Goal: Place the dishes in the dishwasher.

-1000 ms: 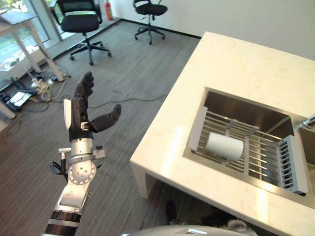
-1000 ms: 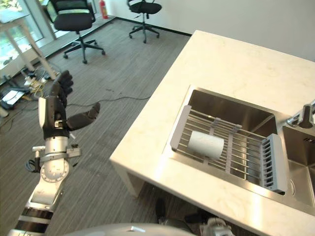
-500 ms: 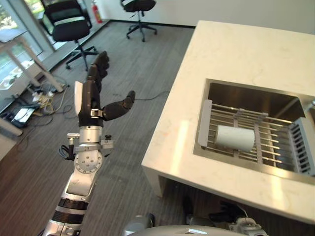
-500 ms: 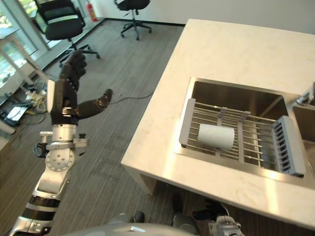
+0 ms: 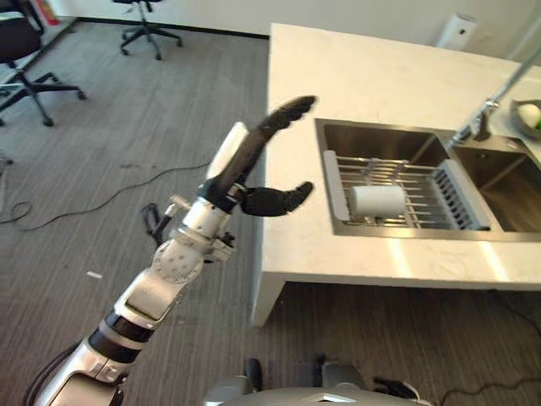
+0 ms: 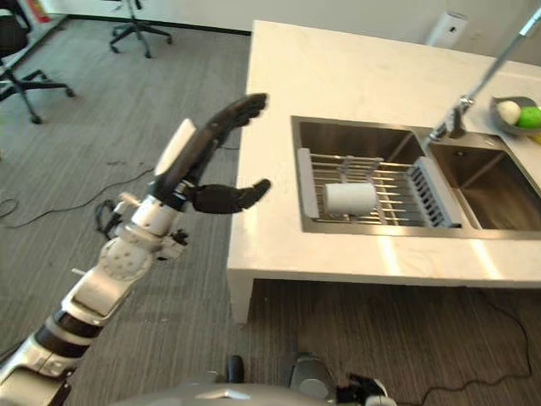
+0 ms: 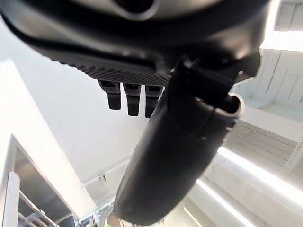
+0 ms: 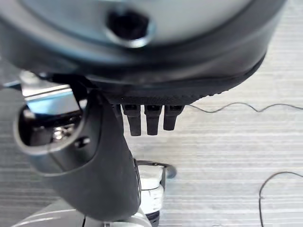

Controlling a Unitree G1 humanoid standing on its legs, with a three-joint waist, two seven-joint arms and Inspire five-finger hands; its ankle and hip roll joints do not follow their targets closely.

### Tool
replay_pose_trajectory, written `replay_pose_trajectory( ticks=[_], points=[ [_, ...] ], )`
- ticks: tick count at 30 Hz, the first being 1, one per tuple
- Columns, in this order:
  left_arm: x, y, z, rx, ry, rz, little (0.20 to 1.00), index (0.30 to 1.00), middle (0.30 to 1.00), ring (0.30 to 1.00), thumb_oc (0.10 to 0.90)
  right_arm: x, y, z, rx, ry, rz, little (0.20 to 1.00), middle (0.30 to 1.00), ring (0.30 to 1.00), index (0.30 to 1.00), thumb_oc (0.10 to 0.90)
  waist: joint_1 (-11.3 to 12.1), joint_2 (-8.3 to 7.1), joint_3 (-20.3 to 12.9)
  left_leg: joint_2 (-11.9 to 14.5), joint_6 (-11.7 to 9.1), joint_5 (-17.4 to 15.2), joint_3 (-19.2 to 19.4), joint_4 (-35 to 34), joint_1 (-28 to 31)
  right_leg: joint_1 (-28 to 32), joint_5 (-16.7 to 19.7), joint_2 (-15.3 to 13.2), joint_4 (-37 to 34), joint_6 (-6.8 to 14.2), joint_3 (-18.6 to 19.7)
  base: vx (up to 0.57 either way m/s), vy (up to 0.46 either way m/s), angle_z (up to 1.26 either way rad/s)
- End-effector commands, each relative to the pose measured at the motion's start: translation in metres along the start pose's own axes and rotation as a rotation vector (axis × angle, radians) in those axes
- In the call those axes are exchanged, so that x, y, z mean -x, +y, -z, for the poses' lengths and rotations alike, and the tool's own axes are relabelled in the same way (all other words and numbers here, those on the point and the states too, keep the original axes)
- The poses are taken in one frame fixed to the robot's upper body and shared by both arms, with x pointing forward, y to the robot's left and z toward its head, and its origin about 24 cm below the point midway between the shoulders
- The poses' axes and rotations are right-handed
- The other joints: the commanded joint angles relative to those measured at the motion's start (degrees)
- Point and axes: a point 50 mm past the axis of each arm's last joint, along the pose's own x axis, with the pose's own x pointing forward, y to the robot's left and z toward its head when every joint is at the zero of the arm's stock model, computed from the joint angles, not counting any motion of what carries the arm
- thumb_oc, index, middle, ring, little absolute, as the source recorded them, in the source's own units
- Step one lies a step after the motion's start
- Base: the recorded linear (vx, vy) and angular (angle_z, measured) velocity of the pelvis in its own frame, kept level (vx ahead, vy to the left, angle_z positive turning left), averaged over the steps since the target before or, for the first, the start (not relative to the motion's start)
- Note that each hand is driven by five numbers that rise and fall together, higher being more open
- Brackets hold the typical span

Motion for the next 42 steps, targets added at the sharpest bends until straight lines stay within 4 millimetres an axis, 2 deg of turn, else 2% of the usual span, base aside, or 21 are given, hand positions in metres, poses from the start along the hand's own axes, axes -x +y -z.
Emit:
replay_pose_trajectory(
  ticks=[1, 2, 5, 7, 9, 11, 13, 15, 17, 19, 21, 22, 23, 28, 30, 33, 37, 42],
  points=[
    [-0.015, 0.016, -0.038, -0.092, -0.210, -0.061, 0.900, 0.900, 0.900, 0.900, 0.800, -0.002, 0.010, -0.025, 0.043, -0.088, -0.048, 0.900, 0.900, 0.900, 0.900, 0.800, 1.47, 0.94, -4.63, 3.98, -9.03, -0.81, -4.07, -5.01, 1.35, 4.39, 7.12, -0.70, -15.40, -2.38, -4.81, -0.10, -0.161, -0.18],
    [-0.017, 0.018, -0.038, -0.139, -0.208, -0.048, 0.900, 0.900, 0.900, 0.900, 0.800, -0.002, 0.011, -0.032, 0.065, -0.102, -0.057, 0.900, 0.900, 0.900, 0.900, 0.800, 1.85, 0.89, -5.71, 4.56, -9.54, -1.29, -2.72, -5.01, 1.58, 5.73, 6.63, -1.06, -19.42, -1.79, -5.89, -0.09, -0.133, -0.38],
    [-0.020, 0.018, -0.037, -0.202, -0.203, -0.039, 0.900, 0.900, 0.900, 0.900, 0.800, -0.002, 0.013, -0.042, 0.099, -0.125, -0.068, 0.900, 0.900, 0.900, 0.900, 0.800, 2.21, 0.90, -6.36, 5.43, -10.06, -0.71, -1.36, -5.01, 1.62, 5.90, 7.13, -0.83, -20.93, -1.42, -6.24, -0.05, -0.175, -0.76],
    [-0.031, 0.015, -0.036, -0.278, -0.207, 0.015, 0.900, 0.900, 0.900, 0.900, 0.800, -0.002, 0.014, -0.057, 0.117, -0.163, -0.077, 0.900, 0.900, 0.900, 0.900, 0.800, 1.29, 1.43, -6.85, 6.71, -10.89, -0.07, -1.72, -5.01, 2.24, 6.78, 5.84, 0.56, -20.93, -2.57, -5.32, -0.02, -0.195, -0.17],
    [-0.035, 0.015, -0.037, -0.302, -0.212, 0.024, 0.900, 0.900, 0.900, 0.900, 0.800, -0.002, 0.013, -0.061, 0.122, -0.175, -0.077, 0.900, 0.900, 0.900, 0.900, 0.800, 1.03, 1.67, -6.90, 7.08, -11.15, 0.10, -1.95, -5.01, 2.40, 7.07, 5.50, 0.94, -20.93, -2.85, -5.36, -0.02, -0.117, 0.00],
    [-0.049, 0.012, -0.038, -0.357, -0.227, 0.053, 0.900, 0.900, 0.900, 0.900, 0.800, -0.002, 0.009, -0.070, 0.129, -0.187, -0.067, 0.900, 0.900, 0.900, 0.900, 0.800, 0.14, 2.74, -6.94, 8.16, -11.93, 0.78, -2.29, -5.01, 2.77, 7.73, 4.46, 2.01, -20.93, -3.60, -5.59, -0.04, -0.186, 0.00],
    [-0.053, 0.010, -0.035, -0.366, -0.217, 0.065, 0.900, 0.900, 0.900, 0.900, 0.800, -0.002, 0.007, -0.071, 0.128, -0.187, -0.063, 0.900, 0.900, 0.900, 0.900, 0.800, -0.20, 3.11, -6.82, 8.48, -12.12, 1.05, -2.30, -5.01, 2.82, 7.76, 4.27, 2.35, -20.93, -3.85, -5.62, -0.04, -0.120, 0.12],
    [-0.060, 0.007, -0.033, -0.376, -0.215, 0.081, 0.900, 0.900, 0.900, 0.900, 0.800, -0.002, 0.006, -0.070, 0.130, -0.180, -0.062, 0.900, 0.900, 0.900, 0.900, 0.800, -0.56, 3.48, -6.62, 8.81, -12.42, 1.50, -2.45, -5.01, 2.73, 7.71, 4.11, 2.85, -20.93, -4.16, -5.49, -0.06, -0.112, 0.08],
    [-0.079, -0.001, -0.024, -0.414, -0.195, 0.116, 0.900, 0.900, 0.900, 0.900, 0.800, -0.003, 0.002, -0.063, 0.147, -0.157, -0.055, 0.900, 0.900, 0.900, 0.900, 0.800, -1.90, 4.26, -6.15, 9.55, -13.06, 2.89, -3.61, -5.01, 1.87, 7.55, 3.48, 3.88, -20.93, -5.02, -4.84, -0.08, -0.117, 0.04],
    [-0.079, -0.002, -0.024, -0.414, -0.195, 0.116, 0.900, 0.900, 0.900, 0.900, 0.800, -0.003, 0.002, -0.063, 0.146, -0.157, -0.055, 0.900, 0.900, 0.900, 0.900, 0.800, -1.91, 4.26, -6.13, 9.55, -13.06, 2.89, -3.64, -5.01, 1.86, 7.55, 3.47, 3.88, -20.93, -5.03, -4.87, -0.03, -0.051, 0.11],
    [-0.100, -0.008, -0.023, -0.438, -0.182, 0.143, 0.900, 0.900, 0.900, 0.900, 0.800, -0.003, -0.007, -0.064, 0.139, -0.142, -0.033, 0.900, 0.900, 0.900, 0.900, 0.800, -3.04, 4.94, -5.72, 9.94, -13.48, 3.59, -4.35, -5.01, 1.32, 7.52, 3.29, 4.44, -20.93, -5.50, -4.54, -0.06, -0.115, 0.03],
    [-0.113, -0.018, -0.015, -0.416, -0.148, 0.159, 0.900, 0.900, 0.900, 0.900, 0.800, -0.003, -0.007, -0.060, 0.159, -0.125, -0.034, 0.900, 0.900, 0.900, 0.900, 0.800, -4.11, 5.41, -5.61, 10.18, -13.76, 3.95, -4.40, -5.01, 1.28, 7.63, 3.22, 4.78, -20.93, -5.83, -4.24, -0.03, -0.076, 0.03],
    [-0.114, -0.018, -0.016, -0.415, -0.150, 0.160, 0.900, 0.900, 0.900, 0.900, 0.800, -0.003, -0.007, -0.060, 0.157, -0.125, -0.033, 0.900, 0.900, 0.900, 0.900, 0.800, -4.06, 5.42, -5.54, 10.20, -13.78, 3.95, -4.45, -5.01, 1.30, 7.67, 3.21, 4.80, -20.93, -5.85, -4.29, -0.02, -0.084, 0.13],
    [-0.143, -0.036, 0.020, -0.494, 0.023, 0.190, 0.900, 0.900, 0.900, 0.900, 0.800, -0.002, -0.020, -0.036, 0.166, -0.049, -0.001, 0.900, 0.900, 0.900, 0.900, 0.800, -7.08, 6.18, -5.25, 10.79, -14.63, 4.33, -3.69, -4.79, 1.84, 8.31, 2.38, 5.31, -20.93, -6.39, -3.84, -0.01, -0.057, 0.02],
    [-0.147, -0.037, 0.024, -0.499, 0.043, 0.193, 0.900, 0.900, 0.900, 0.900, 0.800, -0.002, -0.022, -0.034, 0.163, -0.044, 0.003, 0.900, 0.900, 0.900, 0.900, 0.800, -7.24, 6.33, -5.27, 10.84, -14.62, 4.31, -3.45, -4.87, 2.09, 8.36, 2.37, 5.41, -20.93, -6.44, -3.71, 0.02, -0.028, -0.09],
    [-0.153, -0.035, 0.039, -0.524, 0.131, 0.183, 0.900, 0.900, 0.900, 0.900, 0.800, -0.002, -0.024, -0.029, 0.175, -0.028, 0.008, 0.900, 0.900, 0.900, 0.900, 0.800, -8.15, 6.62, -5.24, 11.13, -14.61, 4.36, -2.79, -5.01, 2.44, 8.04, 2.52, 5.57, -20.93, -6.36, -3.21, 0.00, -0.032, -0.13],
    [-0.154, -0.022, 0.059, -0.587, 0.243, 0.156, 0.900, 0.900, 0.900, 0.900, 0.800, -0.001, -0.026, -0.021, 0.187, -0.011, 0.007, 0.900, 0.900, 0.900, 0.900, 0.800, -9.22, 7.02, -5.15, 11.49, -14.56, 4.11, -1.62, -5.01, 2.89, 7.43, 2.80, 5.77, -20.93, -6.18, -2.08, 0.00, -0.015, -0.07],
    [-0.158, 0.001, 0.064, -0.626, 0.301, 0.097, 0.900, 0.900, 0.900, 0.900, 0.800, -0.001, -0.024, -0.017, 0.193, -0.006, -0.002, 0.900, 0.900, 0.900, 0.900, 0.800, -9.65, 7.14, -5.37, 11.90, -14.56, 3.83, -0.74, -5.01, 3.16, 6.70, 3.28, 6.09, -20.93, -5.90, -0.80, 0.00, -0.013, -0.14]
  ],
)
